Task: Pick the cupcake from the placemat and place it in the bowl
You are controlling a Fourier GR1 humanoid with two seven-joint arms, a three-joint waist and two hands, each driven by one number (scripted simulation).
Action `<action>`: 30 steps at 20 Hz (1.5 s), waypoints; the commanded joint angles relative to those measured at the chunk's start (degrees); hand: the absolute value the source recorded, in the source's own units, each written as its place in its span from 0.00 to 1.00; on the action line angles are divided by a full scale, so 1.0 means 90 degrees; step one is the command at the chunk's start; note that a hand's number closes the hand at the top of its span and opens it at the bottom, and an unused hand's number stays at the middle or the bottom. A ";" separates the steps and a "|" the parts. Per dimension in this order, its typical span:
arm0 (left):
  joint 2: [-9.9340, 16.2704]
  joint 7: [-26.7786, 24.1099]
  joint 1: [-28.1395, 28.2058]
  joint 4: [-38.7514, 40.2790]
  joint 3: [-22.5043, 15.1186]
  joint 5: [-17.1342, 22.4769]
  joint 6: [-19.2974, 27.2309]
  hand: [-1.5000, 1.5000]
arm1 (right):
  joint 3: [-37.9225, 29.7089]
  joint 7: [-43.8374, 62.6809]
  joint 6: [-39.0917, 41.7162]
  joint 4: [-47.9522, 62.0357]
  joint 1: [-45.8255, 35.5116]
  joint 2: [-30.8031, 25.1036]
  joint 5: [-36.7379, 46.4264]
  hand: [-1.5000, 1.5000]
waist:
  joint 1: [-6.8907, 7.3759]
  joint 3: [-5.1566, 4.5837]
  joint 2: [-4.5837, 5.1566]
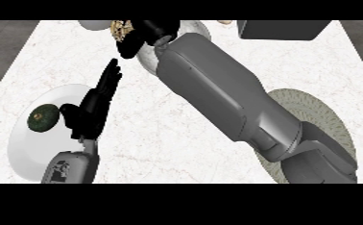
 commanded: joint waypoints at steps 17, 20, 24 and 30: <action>-0.0145 -0.0322 0.0074 0.0145 -0.0168 -0.0152 0.0002 0.50 | -0.1520 -0.3167 0.0969 0.2918 0.0452 0.0030 -0.0896 0.00 | 0.0171 0.0006 0.0079; -0.0084 -0.0041 -0.0075 0.0161 -0.0047 -0.0059 -0.0028 0.50 | -0.1905 -0.3883 0.0936 0.2941 0.0573 -0.0070 -0.1161 0.00 | 0.0155 0.0010 0.0092; 0.0072 0.0514 -0.0463 -0.0079 0.0114 0.0113 -0.0134 0.50 | -0.2249 -0.4413 0.0276 0.2600 0.0668 0.0029 -0.1534 0.00 | 0.0187 0.0013 0.0066; -0.0078 0.0251 -0.0087 -0.0236 -0.0021 -0.0084 0.0076 0.50 | -0.3065 -0.4661 0.0383 0.2651 0.0418 -0.0078 -0.2037 0.00 | 0.0035 0.0010 0.0013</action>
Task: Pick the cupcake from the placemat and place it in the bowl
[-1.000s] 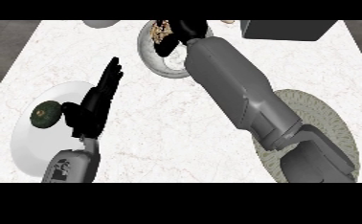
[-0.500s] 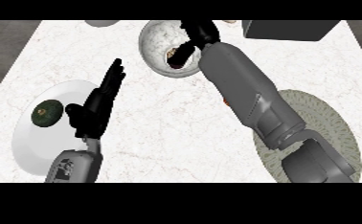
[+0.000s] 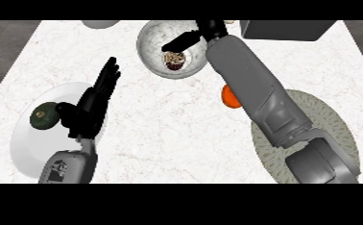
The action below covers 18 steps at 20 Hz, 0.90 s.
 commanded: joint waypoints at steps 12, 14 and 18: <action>-0.0026 0.0252 0.0092 -0.0267 -0.0004 -0.0069 0.0093 0.50 | -0.1233 -0.0382 0.2278 -0.0161 0.0536 -0.1254 -0.1085 0.00 | -0.0191 0.0003 -0.0069; 0.0088 -0.0201 0.0380 -0.0137 0.0141 0.0052 -0.0071 0.50 | -0.1211 -0.0269 0.2295 -0.0360 0.0555 -0.0976 -0.1080 0.00 | -0.0201 -0.0002 -0.0083; -0.0010 -0.0039 0.0558 -0.0395 -0.0091 -0.0120 -0.0003 0.50 | -0.1112 -0.0466 0.2619 -0.0676 0.0962 -0.0957 -0.1001 0.00 | -0.0217 -0.0001 -0.0095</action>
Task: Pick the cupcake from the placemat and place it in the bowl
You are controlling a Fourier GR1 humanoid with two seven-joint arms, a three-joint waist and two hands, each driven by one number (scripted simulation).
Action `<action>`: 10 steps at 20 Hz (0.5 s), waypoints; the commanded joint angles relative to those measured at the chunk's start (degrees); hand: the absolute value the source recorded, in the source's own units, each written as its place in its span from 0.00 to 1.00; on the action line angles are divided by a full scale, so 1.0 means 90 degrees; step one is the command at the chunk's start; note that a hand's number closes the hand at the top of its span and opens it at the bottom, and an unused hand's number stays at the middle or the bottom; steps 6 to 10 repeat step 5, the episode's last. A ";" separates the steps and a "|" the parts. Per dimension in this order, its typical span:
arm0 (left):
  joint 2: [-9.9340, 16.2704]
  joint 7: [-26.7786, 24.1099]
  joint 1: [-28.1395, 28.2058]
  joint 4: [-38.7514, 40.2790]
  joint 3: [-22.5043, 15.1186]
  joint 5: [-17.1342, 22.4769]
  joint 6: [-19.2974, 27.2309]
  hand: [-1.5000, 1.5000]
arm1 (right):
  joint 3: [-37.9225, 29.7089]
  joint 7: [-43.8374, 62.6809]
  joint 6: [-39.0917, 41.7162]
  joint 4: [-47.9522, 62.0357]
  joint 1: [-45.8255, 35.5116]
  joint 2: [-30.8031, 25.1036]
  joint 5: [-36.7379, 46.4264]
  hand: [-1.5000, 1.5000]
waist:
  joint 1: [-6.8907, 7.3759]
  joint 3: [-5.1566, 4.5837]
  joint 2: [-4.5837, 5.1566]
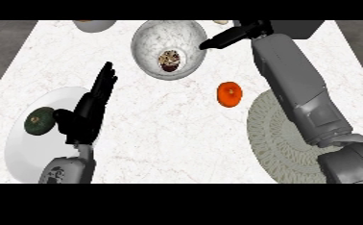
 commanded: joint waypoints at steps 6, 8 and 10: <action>-0.0218 -0.0084 -0.0090 0.0191 -0.0135 -0.0225 0.0212 0.50 | 0.0064 -0.0292 0.0496 -0.0292 0.0563 -0.0134 0.0207 0.00 | -0.0008 -0.0002 0.0001; -0.0218 -0.0084 -0.0090 0.0191 -0.0135 -0.0225 0.0212 0.50 | 0.0064 -0.0292 0.0496 -0.0292 0.0563 -0.0134 0.0207 0.00 | -0.0008 -0.0002 0.0001; -0.0218 -0.0084 -0.0090 0.0191 -0.0135 -0.0225 0.0212 0.50 | 0.0064 -0.0292 0.0496 -0.0292 0.0563 -0.0134 0.0207 0.00 | -0.0008 -0.0002 0.0001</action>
